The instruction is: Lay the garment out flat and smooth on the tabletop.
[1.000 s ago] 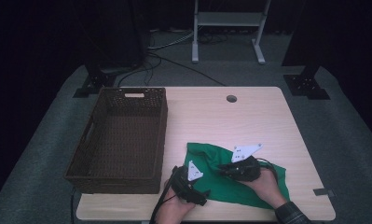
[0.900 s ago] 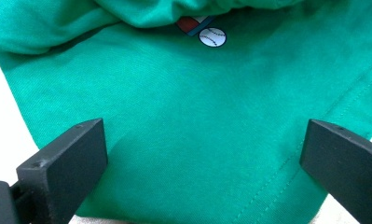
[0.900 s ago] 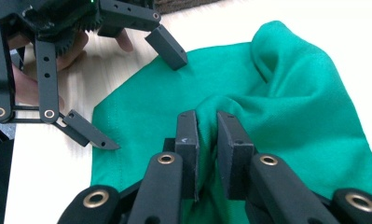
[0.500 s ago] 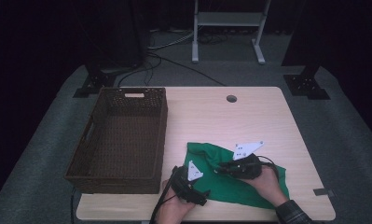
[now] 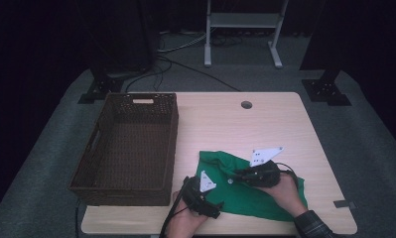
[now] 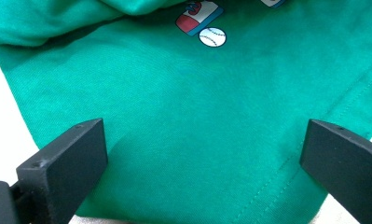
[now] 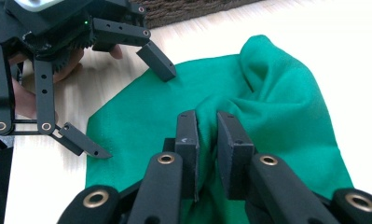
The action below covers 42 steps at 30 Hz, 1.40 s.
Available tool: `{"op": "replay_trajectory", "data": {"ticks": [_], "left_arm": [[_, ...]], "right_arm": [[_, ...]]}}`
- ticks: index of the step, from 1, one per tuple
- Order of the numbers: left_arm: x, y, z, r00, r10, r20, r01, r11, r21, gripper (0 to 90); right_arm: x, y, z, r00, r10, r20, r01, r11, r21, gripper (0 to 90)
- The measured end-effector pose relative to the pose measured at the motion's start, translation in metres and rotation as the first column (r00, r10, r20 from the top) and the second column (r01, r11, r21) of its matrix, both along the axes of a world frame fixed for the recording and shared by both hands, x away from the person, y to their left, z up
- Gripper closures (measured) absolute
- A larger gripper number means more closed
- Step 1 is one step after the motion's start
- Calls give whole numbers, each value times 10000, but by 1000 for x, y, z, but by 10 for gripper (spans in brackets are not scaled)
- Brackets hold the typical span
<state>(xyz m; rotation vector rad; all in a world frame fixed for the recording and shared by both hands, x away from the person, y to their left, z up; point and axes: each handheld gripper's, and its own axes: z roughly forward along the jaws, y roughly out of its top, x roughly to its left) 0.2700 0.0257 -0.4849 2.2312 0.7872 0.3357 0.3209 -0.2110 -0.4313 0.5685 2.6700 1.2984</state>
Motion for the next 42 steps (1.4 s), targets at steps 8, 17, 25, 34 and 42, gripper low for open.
{"op": "replay_trajectory", "data": {"ticks": [8, 17, 25, 34, 42], "left_arm": [[0, 0, 0, 10000, 2, 4, -2, 10000, -1, 0], [0, 0, 0, 10000, -4, 6, 4, 10000, 3, 0], [0, 0, 0, 10000, 5, 2, -5, 10000, -3, 0], [0, 0, 0, 10000, 6, 1, -6, 10000, 4, 0], [0, 0, 0, 10000, 18, -1, -18, 10000, -22, 0]], "right_arm": [[3, 0, 2, 10000, -28, 12, 28, 10000, 28, 812], [7, -2, 6, 9999, -115, 68, 115, 9999, 97, 812], [14, -5, 15, 9995, -275, 160, 273, 9995, 168, 812], [20, -9, 21, 9990, -405, 208, 400, 9989, 252, 812], [26, -13, 27, 9981, -544, 295, 536, 9982, 264, 812]]}}
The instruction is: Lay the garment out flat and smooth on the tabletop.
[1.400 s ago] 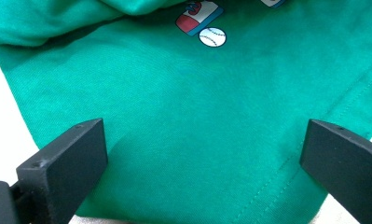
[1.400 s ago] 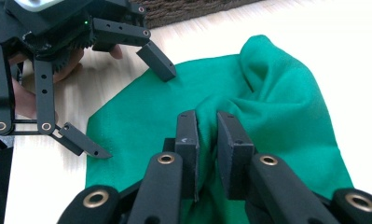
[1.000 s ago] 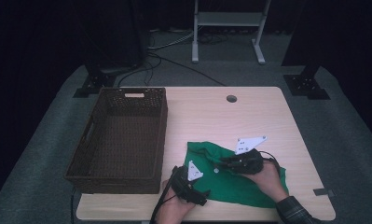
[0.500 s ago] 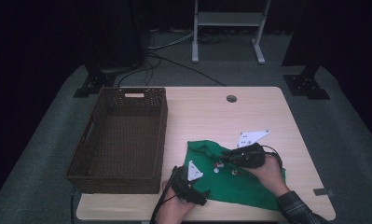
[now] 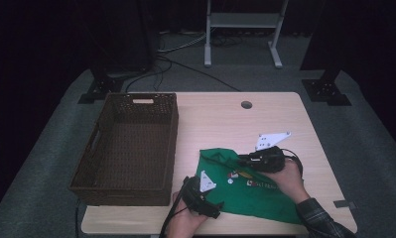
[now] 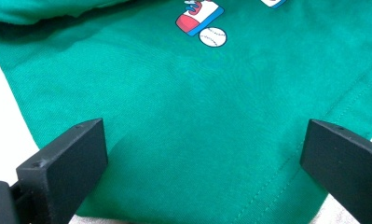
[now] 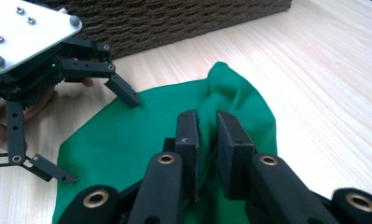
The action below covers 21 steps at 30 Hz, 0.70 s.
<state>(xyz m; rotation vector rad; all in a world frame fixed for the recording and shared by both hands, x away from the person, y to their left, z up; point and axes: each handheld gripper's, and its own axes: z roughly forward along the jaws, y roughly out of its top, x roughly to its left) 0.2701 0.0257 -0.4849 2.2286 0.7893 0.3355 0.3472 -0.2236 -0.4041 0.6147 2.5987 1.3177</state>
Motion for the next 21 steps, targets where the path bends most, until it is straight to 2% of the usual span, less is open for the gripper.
{"op": "replay_trajectory", "data": {"ticks": [21], "left_arm": [[0, 0, 0, 10000, -24, -9, 24, 10000, 27, 0]], "right_arm": [[17, -7, 8, 9994, -355, 22, 355, 9994, 41, 812]]}}
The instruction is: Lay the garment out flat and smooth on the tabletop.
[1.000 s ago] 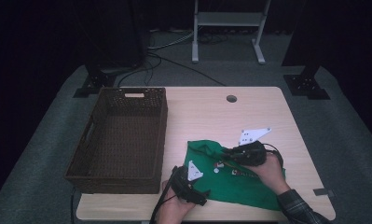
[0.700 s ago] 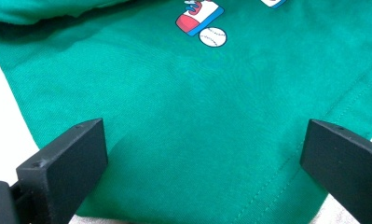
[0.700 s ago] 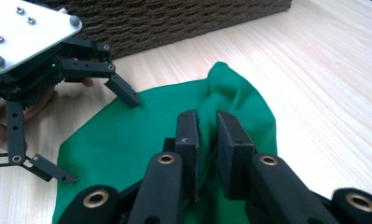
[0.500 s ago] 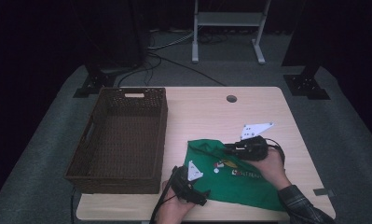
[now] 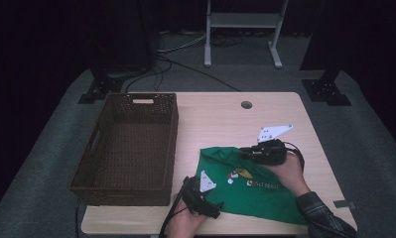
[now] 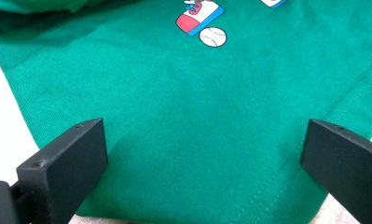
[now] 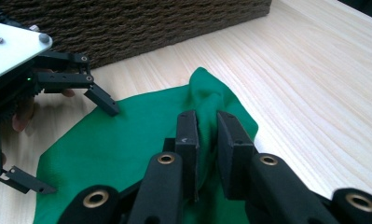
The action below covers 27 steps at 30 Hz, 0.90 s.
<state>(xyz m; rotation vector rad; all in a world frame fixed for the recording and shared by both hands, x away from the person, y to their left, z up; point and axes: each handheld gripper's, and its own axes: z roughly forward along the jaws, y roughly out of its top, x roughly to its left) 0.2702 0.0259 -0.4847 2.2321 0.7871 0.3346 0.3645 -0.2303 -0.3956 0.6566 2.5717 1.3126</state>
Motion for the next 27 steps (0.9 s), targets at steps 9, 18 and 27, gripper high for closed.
{"op": "replay_trajectory", "data": {"ticks": [9, 18, 27], "left_arm": [[0, 0, 0, 10000, 14, 5, -14, 10000, -13, 0], [0, 0, 0, 10000, 20, 11, -20, 10000, -10, 0], [0, 0, 0, 10000, 19, 8, -19, 10000, -3, 0]], "right_arm": [[8, -2, 2, 9999, -155, -23, 155, 9999, -15, 812], [15, -3, 4, 9996, -270, -27, 270, 9996, -85, 812], [22, -5, 4, 9991, -426, -75, 425, 9991, -75, 812]]}}
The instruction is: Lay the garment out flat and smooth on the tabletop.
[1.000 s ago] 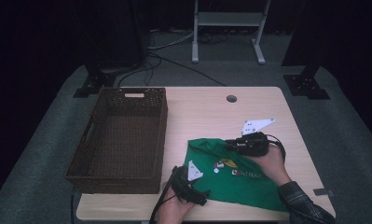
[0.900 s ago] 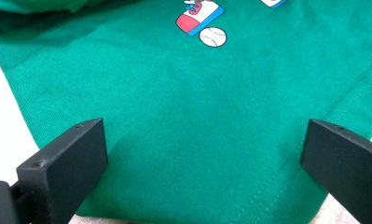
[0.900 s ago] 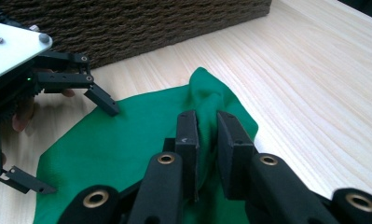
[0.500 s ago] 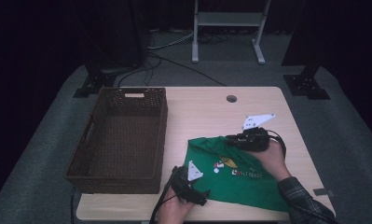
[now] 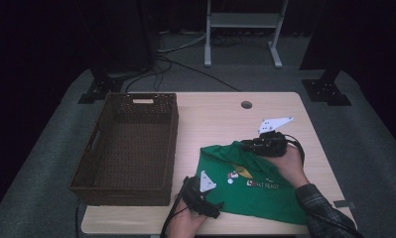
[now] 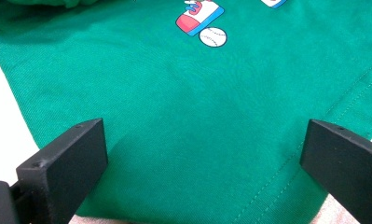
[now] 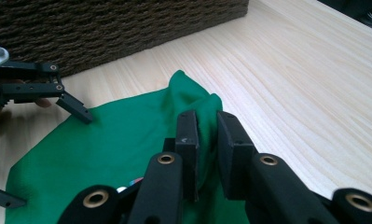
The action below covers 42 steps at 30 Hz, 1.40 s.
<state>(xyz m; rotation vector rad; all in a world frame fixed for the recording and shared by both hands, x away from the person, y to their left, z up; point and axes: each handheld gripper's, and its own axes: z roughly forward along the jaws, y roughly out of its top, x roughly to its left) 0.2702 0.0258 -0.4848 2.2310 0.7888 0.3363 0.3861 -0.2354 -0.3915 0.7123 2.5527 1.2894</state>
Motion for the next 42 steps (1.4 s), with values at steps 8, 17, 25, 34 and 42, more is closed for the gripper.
{"op": "replay_trajectory", "data": {"ticks": [8, 17, 25, 34, 42], "left_arm": [[0, 0, 0, 10000, -2, 0, 2, 10000, 3, 0], [0, 0, 0, 10000, -6, -11, 6, 10000, 11, 0], [0, 0, 0, 10000, 3, -4, -3, 10000, -11, 0], [0, 0, 0, 10000, -11, -3, 11, 10000, -2, 0], [0, 0, 0, 10000, 3, -5, -3, 10000, -15, 0]], "right_arm": [[6, -3, 0, 9999, -133, -52, 133, 9999, -7, 812], [14, -5, -1, 9995, -306, -98, 305, 9995, -50, 812], [22, -7, -4, 9986, -487, -188, 486, 9988, -53, 812], [32, -9, -7, 9972, -683, -302, 679, 9976, -141, 812], [41, -10, -9, 9957, -845, -385, 837, 9962, -239, 812]]}}
